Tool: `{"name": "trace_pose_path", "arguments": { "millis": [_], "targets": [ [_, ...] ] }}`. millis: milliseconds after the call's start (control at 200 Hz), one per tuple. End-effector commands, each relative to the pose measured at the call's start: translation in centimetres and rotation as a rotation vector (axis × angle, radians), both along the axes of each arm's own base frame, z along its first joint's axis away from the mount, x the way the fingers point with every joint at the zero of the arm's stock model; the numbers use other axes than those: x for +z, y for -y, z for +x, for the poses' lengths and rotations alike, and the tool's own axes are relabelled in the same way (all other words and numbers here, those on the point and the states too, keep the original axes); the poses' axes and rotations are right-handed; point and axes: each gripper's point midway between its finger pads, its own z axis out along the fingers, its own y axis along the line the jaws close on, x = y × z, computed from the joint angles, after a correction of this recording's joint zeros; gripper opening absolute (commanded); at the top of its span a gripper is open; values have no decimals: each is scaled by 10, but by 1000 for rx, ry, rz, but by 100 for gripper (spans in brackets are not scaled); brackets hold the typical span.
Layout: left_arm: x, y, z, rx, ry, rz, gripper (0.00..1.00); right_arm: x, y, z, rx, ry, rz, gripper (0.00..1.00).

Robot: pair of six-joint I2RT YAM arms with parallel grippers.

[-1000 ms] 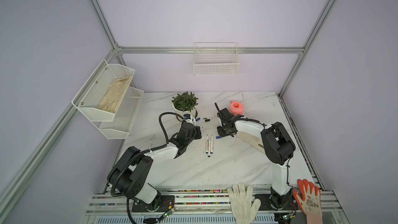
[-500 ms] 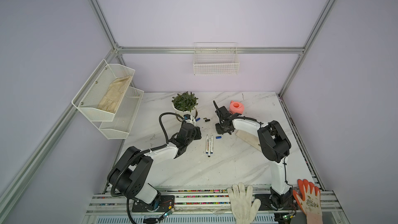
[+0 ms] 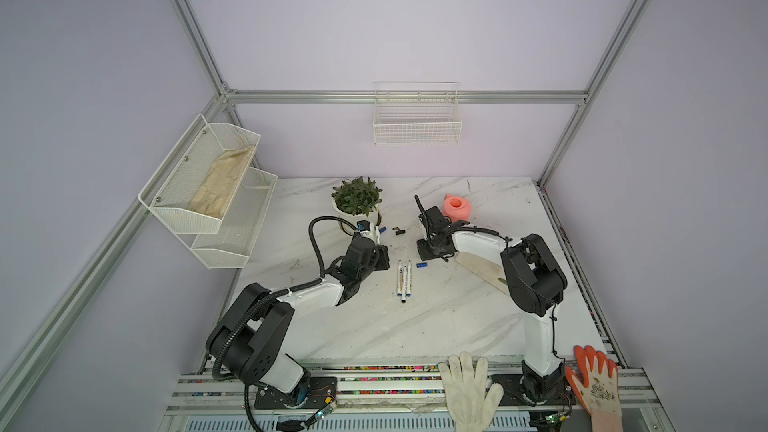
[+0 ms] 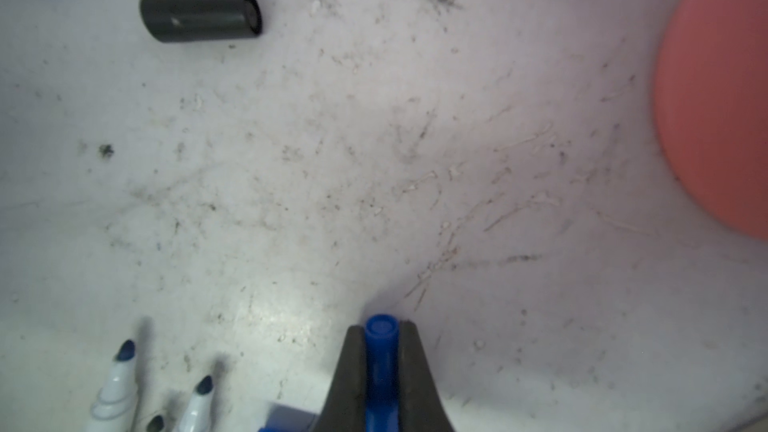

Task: Insert the pens into the pen caps
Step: 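Lift the blue cap with the right gripper above the held marker tip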

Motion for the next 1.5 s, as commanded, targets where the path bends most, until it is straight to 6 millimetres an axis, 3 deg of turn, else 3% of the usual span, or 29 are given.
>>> {"name": "trace_pose_path", "arguments": {
  "millis": [0,65,150,275,375,500,585,770,1060,1240,1495],
  "targets": [
    [40,19,-2,-108,106,-44,0,-6,3,-13,-2,-77,48,0],
    [48,28,-9,-173,138,-76,0,27,-2,2,-5,-3,127,0],
    [65,41,-18,-274,197,-126,0,88,-14,17,14,146,253,0],
    [80,55,-27,-366,228,-171,0,174,-37,13,96,327,498,0],
    [83,61,-29,-399,227,-186,0,226,-47,2,138,427,676,0],
    [84,62,-28,-376,239,-162,0,267,-53,-10,177,519,836,0],
    [87,66,-30,-383,258,-141,0,275,-59,-16,225,524,878,0],
    [90,75,-30,-388,267,-130,0,265,-73,-18,291,460,899,0],
    [93,80,-22,-367,264,-141,0,245,-72,-26,333,409,825,0],
    [92,81,-21,-363,264,-144,0,243,-71,-32,344,398,818,0],
    [96,82,-21,-372,279,-155,0,235,-73,-26,333,391,816,0]
  ]
}}
